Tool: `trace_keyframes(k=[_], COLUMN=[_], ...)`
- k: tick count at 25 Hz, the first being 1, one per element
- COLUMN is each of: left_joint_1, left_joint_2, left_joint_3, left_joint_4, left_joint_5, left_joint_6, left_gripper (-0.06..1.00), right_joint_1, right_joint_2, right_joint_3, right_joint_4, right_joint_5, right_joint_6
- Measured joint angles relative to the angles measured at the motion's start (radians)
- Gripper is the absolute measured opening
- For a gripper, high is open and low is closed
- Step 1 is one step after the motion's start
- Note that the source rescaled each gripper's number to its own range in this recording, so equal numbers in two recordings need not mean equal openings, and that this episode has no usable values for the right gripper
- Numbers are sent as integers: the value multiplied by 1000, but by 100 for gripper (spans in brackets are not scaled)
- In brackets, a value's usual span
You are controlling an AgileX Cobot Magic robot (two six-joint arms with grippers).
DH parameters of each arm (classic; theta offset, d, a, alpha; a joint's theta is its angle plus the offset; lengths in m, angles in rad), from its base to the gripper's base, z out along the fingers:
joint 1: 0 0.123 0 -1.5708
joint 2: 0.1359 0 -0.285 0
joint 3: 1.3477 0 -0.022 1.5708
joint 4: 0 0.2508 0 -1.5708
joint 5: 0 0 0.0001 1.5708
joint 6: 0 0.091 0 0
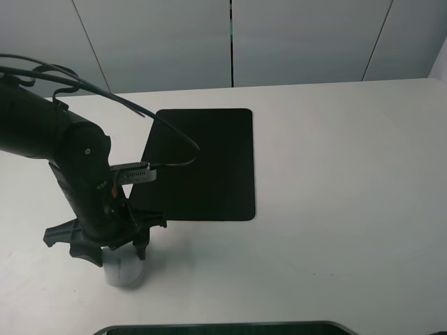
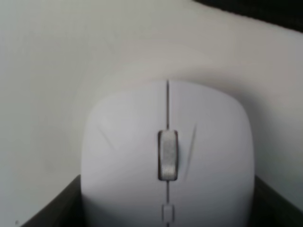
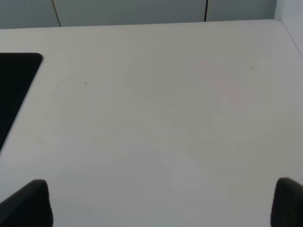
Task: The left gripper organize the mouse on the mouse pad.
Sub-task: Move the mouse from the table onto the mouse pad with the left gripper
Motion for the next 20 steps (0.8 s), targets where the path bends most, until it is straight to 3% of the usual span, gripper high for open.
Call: trace_keyframes(k=[14, 20], left_joint_1=[0, 0], left_joint_2=[-170, -204], left_joint_3=[1, -58], left_joint_4=[-14, 29], left_joint_5=[63, 114], left_joint_6=[3, 3], left_gripper=[0, 0], right_joint_1=[0, 0], right_joint_2=[0, 0], right_joint_3=[0, 0], right_joint_4=[0, 0], right_joint_5=[0, 0], right_joint_6=[0, 0])
